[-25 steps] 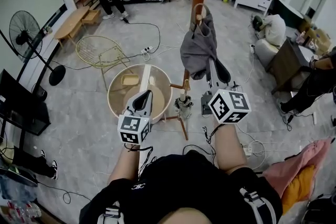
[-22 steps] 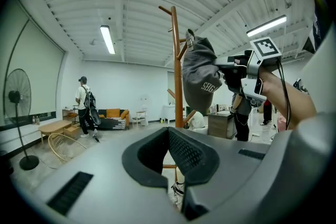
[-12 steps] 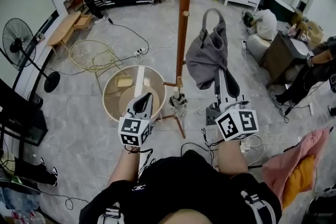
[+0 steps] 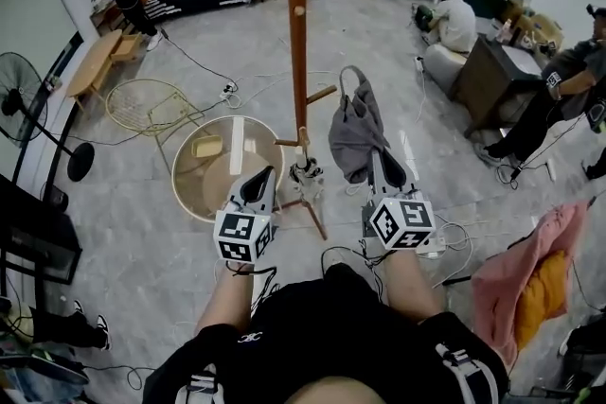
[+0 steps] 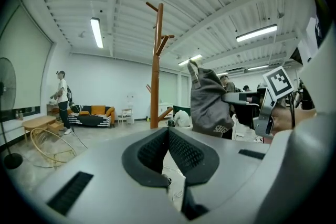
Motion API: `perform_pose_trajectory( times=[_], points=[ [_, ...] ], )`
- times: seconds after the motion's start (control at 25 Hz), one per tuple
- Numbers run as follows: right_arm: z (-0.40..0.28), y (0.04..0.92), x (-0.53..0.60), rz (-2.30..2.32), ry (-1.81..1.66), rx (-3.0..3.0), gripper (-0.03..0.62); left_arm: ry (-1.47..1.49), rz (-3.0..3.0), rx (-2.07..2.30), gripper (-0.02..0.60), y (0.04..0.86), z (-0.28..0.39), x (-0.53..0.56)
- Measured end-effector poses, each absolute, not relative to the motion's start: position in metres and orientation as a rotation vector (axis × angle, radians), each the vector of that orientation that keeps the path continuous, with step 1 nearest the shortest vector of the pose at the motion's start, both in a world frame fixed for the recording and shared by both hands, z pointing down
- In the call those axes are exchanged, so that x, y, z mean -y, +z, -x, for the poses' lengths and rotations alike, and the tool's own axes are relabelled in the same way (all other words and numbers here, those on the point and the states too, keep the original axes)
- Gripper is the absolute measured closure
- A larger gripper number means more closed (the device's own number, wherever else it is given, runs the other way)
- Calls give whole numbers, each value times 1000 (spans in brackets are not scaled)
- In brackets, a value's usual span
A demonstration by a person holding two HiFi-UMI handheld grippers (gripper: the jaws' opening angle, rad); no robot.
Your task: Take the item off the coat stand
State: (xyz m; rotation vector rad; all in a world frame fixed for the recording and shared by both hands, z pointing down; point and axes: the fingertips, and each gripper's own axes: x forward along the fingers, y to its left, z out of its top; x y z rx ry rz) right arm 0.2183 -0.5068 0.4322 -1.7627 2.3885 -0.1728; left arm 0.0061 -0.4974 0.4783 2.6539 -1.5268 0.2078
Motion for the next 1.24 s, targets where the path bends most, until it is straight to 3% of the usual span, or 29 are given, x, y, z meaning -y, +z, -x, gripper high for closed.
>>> perform_pose_trajectory(
  times=[1.24],
  points=[
    [-224, 442, 476, 1812, -243, -2362, 549, 217, -2675, 1515, 566, 456, -1, 479]
  ],
)
